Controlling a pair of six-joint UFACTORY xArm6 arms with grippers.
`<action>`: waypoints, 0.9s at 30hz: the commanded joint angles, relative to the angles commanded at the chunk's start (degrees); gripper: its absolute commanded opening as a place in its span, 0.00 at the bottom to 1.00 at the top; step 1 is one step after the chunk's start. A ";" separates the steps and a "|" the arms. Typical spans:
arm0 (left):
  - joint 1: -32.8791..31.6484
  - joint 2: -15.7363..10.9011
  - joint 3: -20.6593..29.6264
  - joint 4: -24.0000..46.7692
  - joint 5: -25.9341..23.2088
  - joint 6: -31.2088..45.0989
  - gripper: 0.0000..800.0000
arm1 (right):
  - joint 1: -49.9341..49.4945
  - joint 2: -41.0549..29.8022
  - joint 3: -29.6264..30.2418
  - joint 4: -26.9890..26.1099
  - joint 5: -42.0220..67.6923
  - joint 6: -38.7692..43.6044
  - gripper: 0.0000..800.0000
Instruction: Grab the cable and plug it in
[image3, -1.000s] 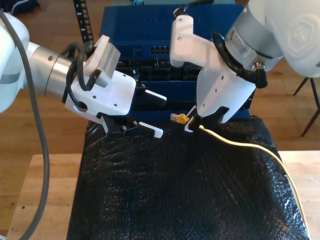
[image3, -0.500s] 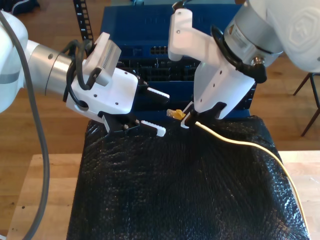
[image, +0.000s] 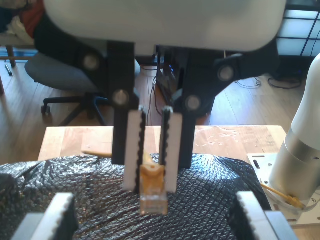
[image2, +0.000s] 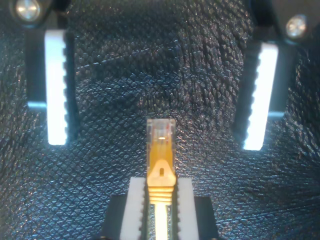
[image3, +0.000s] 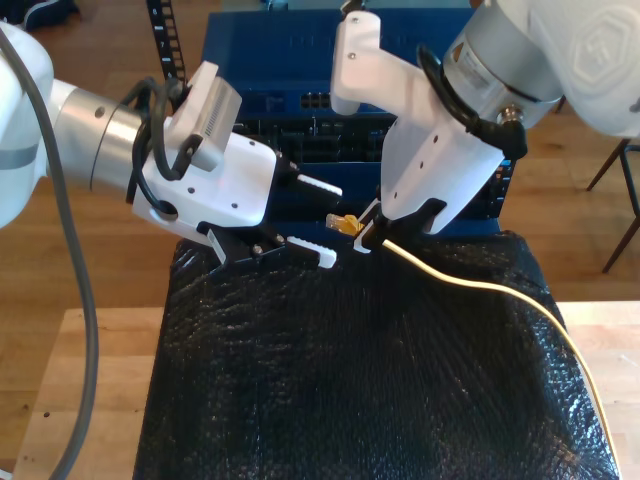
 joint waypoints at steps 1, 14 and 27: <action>0.00 0.00 0.00 0.00 0.00 0.00 0.86 | 0.00 0.09 -0.09 0.00 0.00 0.00 0.00; 0.09 -0.79 0.88 -0.09 -0.09 1.05 0.74 | -0.09 0.97 -0.44 0.00 -0.09 0.00 0.00; 0.09 -1.93 1.76 -0.09 -1.23 1.05 0.57 | -0.18 0.88 -0.44 -0.09 -0.09 0.00 0.00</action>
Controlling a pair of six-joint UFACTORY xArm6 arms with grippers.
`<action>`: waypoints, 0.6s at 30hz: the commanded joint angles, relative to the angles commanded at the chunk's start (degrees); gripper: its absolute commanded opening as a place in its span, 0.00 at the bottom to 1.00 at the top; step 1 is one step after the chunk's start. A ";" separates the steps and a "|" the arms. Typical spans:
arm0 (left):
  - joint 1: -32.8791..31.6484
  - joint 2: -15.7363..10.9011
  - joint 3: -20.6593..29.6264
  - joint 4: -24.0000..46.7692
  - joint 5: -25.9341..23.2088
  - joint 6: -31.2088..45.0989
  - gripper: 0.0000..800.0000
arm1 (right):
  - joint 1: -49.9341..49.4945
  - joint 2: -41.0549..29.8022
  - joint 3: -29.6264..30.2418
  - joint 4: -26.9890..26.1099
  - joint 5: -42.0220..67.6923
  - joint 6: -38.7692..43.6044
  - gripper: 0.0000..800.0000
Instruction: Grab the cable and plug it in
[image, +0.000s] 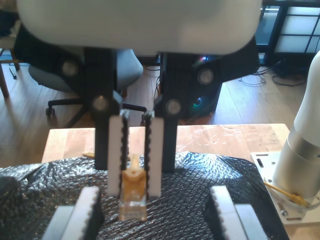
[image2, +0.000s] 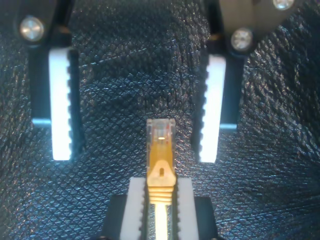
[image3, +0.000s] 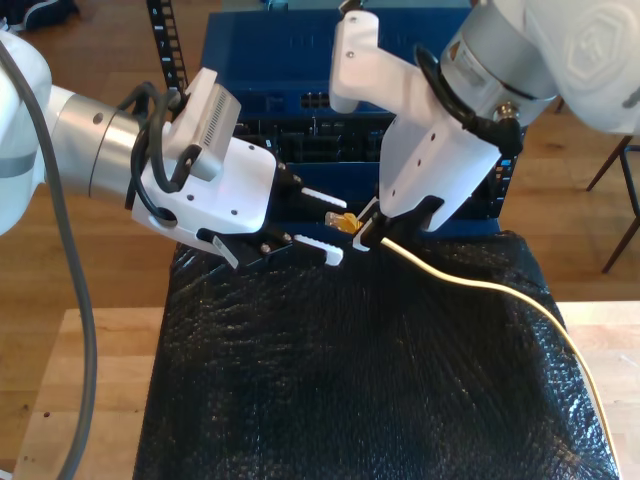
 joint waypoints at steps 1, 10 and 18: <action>0.00 -0.26 0.26 -0.09 -0.35 0.00 0.55 | 0.00 0.00 0.00 0.00 0.00 0.00 0.00; 0.00 -1.14 1.05 -0.09 -1.32 0.53 0.49 | 0.00 0.00 0.00 0.09 0.09 0.00 0.00; 0.00 -1.14 1.05 -1.76 -1.23 1.49 0.47 | 0.00 0.00 0.09 0.18 0.09 0.00 0.01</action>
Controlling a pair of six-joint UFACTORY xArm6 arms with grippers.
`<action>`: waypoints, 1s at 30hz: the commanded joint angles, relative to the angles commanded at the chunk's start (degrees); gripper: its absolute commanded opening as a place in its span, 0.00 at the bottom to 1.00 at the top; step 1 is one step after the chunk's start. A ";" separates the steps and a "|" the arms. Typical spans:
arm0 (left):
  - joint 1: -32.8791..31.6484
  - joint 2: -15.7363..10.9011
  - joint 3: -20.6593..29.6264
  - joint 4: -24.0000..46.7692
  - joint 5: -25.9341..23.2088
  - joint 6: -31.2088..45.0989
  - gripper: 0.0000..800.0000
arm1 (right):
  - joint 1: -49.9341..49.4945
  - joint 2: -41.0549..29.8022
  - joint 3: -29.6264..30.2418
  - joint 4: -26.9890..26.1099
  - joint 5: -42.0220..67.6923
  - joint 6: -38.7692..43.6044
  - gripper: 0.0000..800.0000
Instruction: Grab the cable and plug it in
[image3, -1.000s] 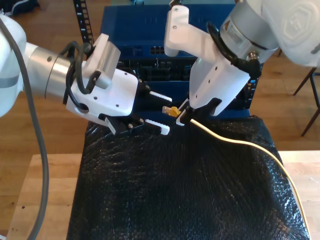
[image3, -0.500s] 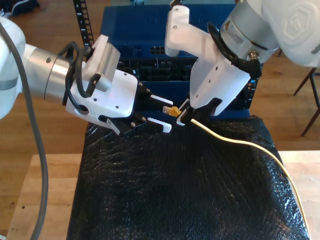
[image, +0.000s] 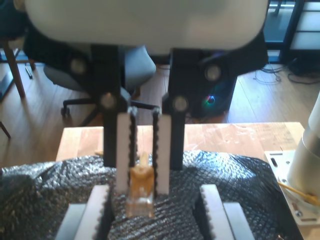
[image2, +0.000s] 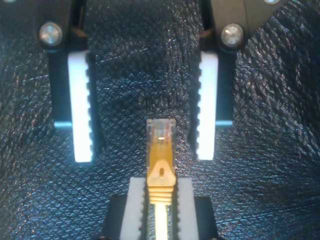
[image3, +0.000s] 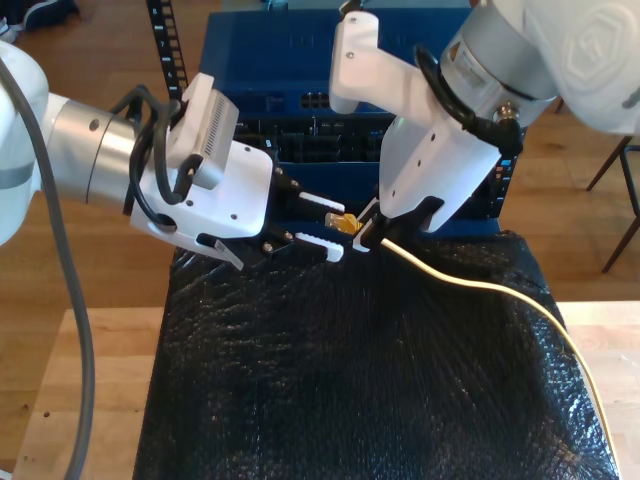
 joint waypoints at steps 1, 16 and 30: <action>0.00 -0.09 0.18 -0.09 0.00 0.18 0.47 | 0.00 0.00 0.09 0.00 0.00 0.00 0.01; 0.00 -0.97 1.49 -0.18 -1.93 0.26 0.28 | 0.00 0.00 0.09 0.44 0.00 0.00 0.01; 0.00 -1.05 1.76 -0.26 -2.11 0.35 0.25 | 0.09 0.00 0.09 0.44 0.00 0.00 0.00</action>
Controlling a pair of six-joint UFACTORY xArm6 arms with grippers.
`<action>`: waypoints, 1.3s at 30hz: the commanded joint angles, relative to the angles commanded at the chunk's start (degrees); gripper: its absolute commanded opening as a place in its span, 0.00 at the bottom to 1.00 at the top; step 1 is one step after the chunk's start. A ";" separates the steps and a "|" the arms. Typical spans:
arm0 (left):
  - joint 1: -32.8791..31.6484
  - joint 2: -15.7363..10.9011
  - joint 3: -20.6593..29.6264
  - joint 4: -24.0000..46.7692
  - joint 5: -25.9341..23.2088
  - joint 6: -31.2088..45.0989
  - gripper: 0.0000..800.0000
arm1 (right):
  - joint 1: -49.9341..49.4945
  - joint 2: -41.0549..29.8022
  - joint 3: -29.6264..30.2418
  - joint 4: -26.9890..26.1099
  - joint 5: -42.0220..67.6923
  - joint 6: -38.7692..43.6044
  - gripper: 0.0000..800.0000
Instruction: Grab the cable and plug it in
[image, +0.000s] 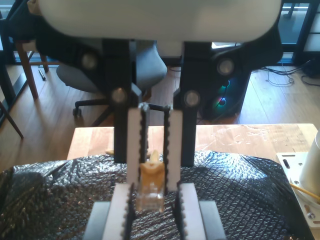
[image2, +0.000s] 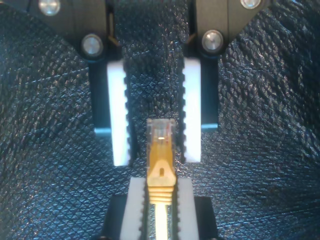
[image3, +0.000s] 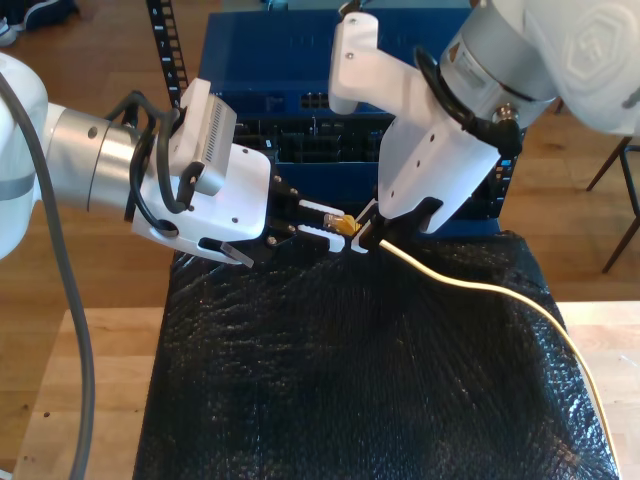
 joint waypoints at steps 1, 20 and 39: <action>0.00 0.00 0.00 -0.18 0.09 0.09 0.25 | -0.09 0.00 0.00 0.00 0.00 0.00 0.01; 0.00 -0.35 0.00 -0.88 0.00 0.18 0.09 | -0.09 0.00 0.00 0.00 0.00 0.00 0.01; 0.00 -0.09 0.09 -0.88 0.53 -0.44 0.00 | -0.35 -1.23 0.26 -0.35 -0.09 -0.35 0.62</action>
